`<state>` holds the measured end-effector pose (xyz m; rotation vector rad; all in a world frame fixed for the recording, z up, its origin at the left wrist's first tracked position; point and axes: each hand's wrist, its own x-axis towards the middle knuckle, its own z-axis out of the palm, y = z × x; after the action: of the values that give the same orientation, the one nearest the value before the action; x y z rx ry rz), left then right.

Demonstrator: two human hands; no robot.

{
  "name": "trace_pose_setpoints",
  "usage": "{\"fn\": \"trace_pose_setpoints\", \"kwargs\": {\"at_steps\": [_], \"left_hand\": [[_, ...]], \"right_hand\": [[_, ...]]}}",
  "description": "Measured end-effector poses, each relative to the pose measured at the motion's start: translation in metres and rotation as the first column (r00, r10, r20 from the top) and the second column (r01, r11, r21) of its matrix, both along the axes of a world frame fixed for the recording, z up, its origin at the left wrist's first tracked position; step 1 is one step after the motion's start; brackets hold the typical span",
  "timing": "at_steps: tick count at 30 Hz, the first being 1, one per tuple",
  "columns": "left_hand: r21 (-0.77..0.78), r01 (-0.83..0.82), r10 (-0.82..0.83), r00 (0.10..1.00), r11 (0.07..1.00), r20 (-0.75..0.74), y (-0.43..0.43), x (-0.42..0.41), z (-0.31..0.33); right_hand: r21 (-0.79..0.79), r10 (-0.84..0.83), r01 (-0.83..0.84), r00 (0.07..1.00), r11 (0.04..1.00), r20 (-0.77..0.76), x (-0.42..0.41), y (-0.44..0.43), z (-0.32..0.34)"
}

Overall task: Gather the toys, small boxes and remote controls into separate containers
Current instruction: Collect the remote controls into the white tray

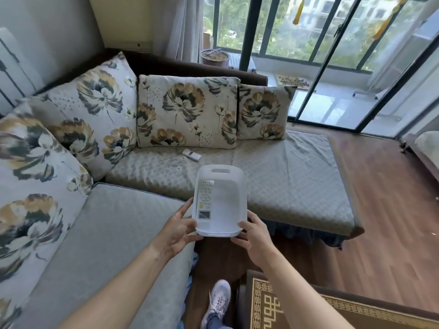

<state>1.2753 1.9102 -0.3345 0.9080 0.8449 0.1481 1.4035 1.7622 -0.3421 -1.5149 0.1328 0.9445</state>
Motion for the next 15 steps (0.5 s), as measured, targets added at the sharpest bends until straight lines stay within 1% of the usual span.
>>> {"fn": "trace_pose_setpoints", "kwargs": {"at_steps": [3,4,8,11,15], "left_hand": [[-0.028,-0.019,0.019,1.000,0.999,0.001,0.021,0.053,-0.007],[-0.036,-0.023,0.023,1.000,0.999,0.009,0.023,0.057,-0.005],[-0.053,-0.006,0.007,1.000,0.999,0.024,0.051,0.136,-0.013],[-0.058,-0.020,0.020,1.000,0.998,0.015,0.066,0.173,-0.019],[-0.090,-0.041,0.041,0.999,0.995,-0.011,0.085,0.202,-0.031]], "right_hand": [[0.008,0.026,-0.026,1.000,1.000,-0.001,0.051,0.020,-0.008],[0.005,0.031,-0.031,0.999,1.000,0.010,0.056,0.022,-0.006],[-0.009,0.024,-0.024,1.000,1.000,-0.004,0.134,0.049,-0.015],[-0.044,0.053,-0.054,0.998,0.998,-0.016,0.175,0.068,-0.020],[-0.072,0.087,-0.092,0.994,0.993,-0.067,0.210,0.093,-0.033]]}}
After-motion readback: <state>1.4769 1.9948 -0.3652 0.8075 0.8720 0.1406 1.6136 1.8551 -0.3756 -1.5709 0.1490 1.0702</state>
